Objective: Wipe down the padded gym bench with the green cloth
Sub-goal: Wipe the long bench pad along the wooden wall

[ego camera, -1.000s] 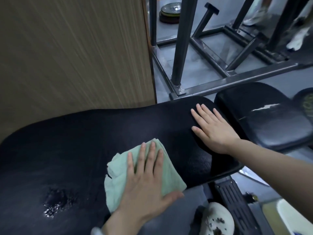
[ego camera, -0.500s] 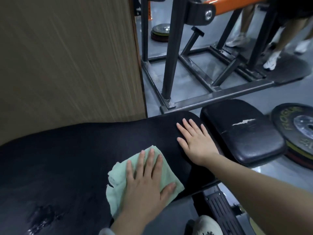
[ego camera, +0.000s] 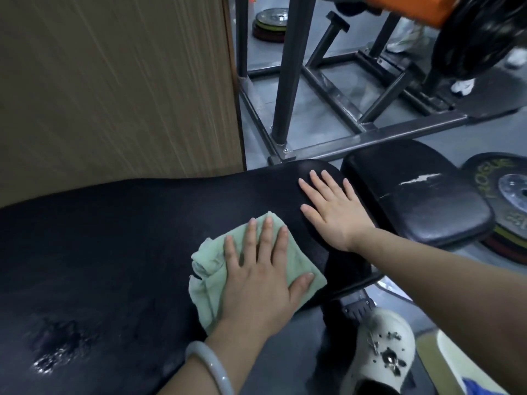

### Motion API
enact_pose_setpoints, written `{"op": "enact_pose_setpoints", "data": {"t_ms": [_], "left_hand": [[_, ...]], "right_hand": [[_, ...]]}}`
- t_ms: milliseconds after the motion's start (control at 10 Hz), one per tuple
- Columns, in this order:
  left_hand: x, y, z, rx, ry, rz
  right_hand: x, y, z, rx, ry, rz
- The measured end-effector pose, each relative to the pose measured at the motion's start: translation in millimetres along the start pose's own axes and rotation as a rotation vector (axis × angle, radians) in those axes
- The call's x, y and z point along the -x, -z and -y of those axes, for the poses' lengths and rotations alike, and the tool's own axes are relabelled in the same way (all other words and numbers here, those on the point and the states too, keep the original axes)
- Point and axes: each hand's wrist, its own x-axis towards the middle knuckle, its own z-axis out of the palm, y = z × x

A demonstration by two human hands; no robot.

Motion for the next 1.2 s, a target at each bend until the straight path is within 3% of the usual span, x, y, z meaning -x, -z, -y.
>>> {"op": "enact_pose_setpoints", "data": {"t_ms": [300, 600, 900, 1200], "left_hand": [[-19.0, 0.1, -15.3, 0.000, -0.024, 0.046], [-5.0, 10.5, 28.3, -0.084, -0.317, 0.101], [35.1, 22.3, 81.3, -0.085, -0.280, 0.143], [20.5, 12.9, 44.2, -0.072, -0.019, 0.141]], "right_hand": [[-2.0, 2.4, -2.6, 0.027, 0.038, 0.045], [-3.1, 2.1, -10.1, 0.025, 0.115, 0.050], [-2.7, 0.9, -10.1, 0.013, 0.116, 0.029], [-3.6, -0.3, -9.0, 0.035, 0.108, 0.025]]}}
